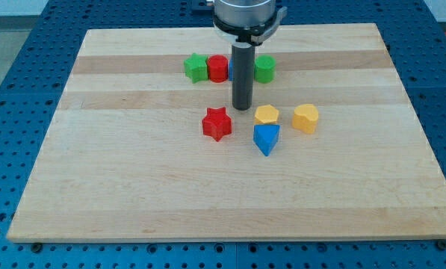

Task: Nudge red star down a bit

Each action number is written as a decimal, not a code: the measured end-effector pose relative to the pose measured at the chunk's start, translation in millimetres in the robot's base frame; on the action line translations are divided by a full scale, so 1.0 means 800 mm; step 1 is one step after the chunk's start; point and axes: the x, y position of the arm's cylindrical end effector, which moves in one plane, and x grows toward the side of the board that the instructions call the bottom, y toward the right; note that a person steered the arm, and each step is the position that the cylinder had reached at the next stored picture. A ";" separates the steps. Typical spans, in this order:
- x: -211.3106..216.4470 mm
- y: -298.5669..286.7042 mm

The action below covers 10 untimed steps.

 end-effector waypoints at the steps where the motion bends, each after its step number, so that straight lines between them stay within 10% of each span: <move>1: 0.000 -0.003; 10: 0.145 -0.013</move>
